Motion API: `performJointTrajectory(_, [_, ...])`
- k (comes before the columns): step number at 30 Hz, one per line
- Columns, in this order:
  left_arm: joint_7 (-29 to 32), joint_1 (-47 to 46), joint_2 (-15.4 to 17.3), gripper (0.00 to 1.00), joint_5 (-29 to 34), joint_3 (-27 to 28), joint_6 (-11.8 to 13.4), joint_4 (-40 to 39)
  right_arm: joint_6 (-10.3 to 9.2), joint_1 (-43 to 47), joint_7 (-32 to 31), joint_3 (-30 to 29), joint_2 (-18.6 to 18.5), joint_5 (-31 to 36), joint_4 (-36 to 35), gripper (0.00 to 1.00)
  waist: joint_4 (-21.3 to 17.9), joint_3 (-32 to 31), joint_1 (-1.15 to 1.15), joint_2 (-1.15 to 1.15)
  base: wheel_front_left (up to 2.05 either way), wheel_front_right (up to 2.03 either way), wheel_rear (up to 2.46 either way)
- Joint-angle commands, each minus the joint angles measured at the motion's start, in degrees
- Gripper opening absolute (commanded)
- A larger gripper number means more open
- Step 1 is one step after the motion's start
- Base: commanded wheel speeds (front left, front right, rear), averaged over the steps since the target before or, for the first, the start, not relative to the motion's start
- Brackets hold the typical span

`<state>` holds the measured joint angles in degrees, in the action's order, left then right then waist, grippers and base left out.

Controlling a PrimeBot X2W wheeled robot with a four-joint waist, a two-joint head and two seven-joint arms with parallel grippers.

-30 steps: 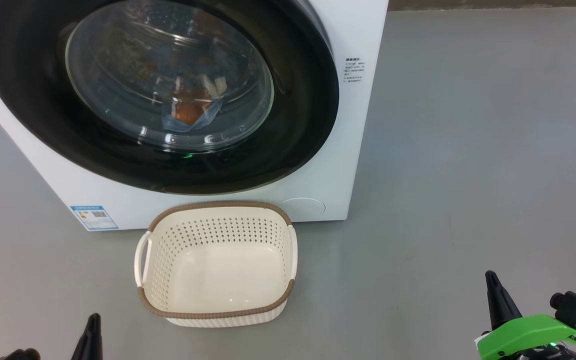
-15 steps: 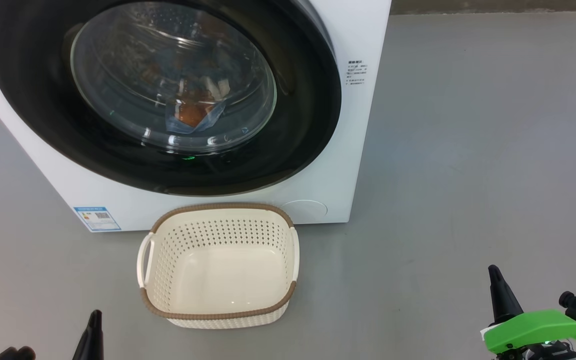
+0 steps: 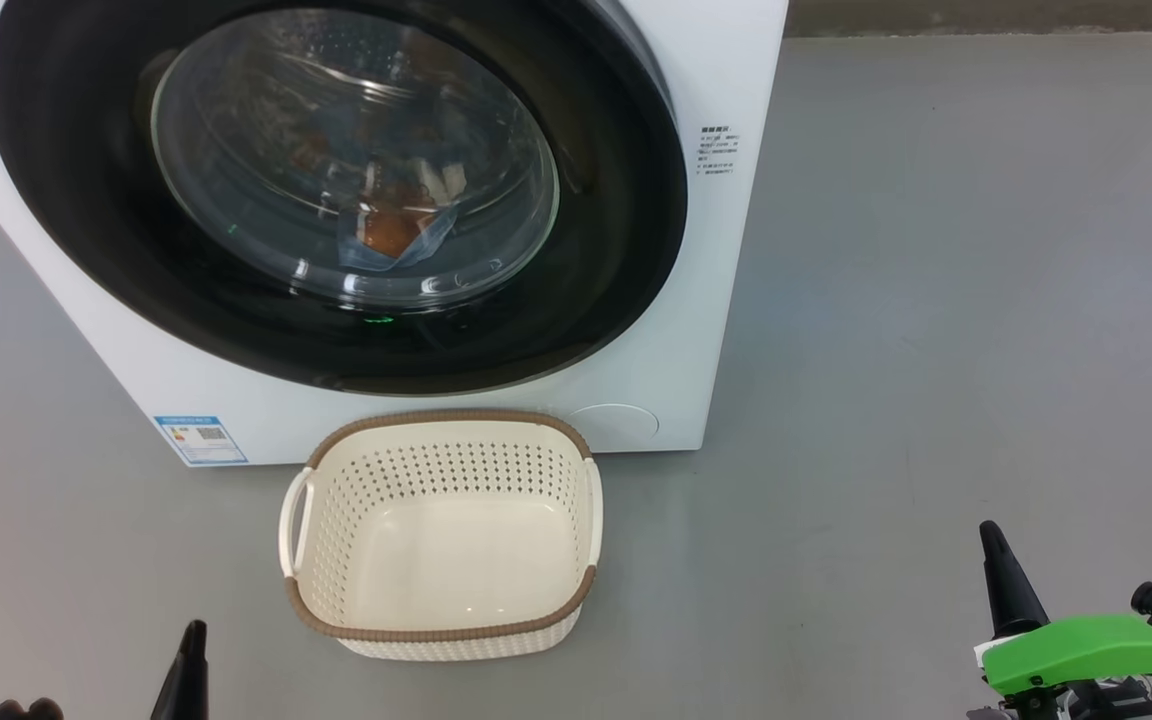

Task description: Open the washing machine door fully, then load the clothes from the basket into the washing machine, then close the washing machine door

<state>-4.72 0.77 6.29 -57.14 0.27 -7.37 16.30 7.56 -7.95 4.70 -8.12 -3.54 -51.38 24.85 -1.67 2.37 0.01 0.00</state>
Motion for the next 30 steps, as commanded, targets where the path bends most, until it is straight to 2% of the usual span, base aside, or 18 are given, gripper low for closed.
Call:
performJointTrajectory(1, [0.4,-3.1,0.6,0.00,-1.8,1.5,-0.1,-1.6,-0.04,0.2,-0.5,0.8,-0.1,-2.1,-1.9,0.00,0.1,-0.1,0.00,0.00,0.00,0.00,0.00])
performJointTrajectory(30, [5.1,-4.8,-1.1,0.00,-16.6,3.5,-0.1,-1.9,-0.05,0.9,-5.3,1.1,0.2,-19.3,-5.9,0.00,0.8,-1.0,0.00,0.00,0.00,0.00,0.00])
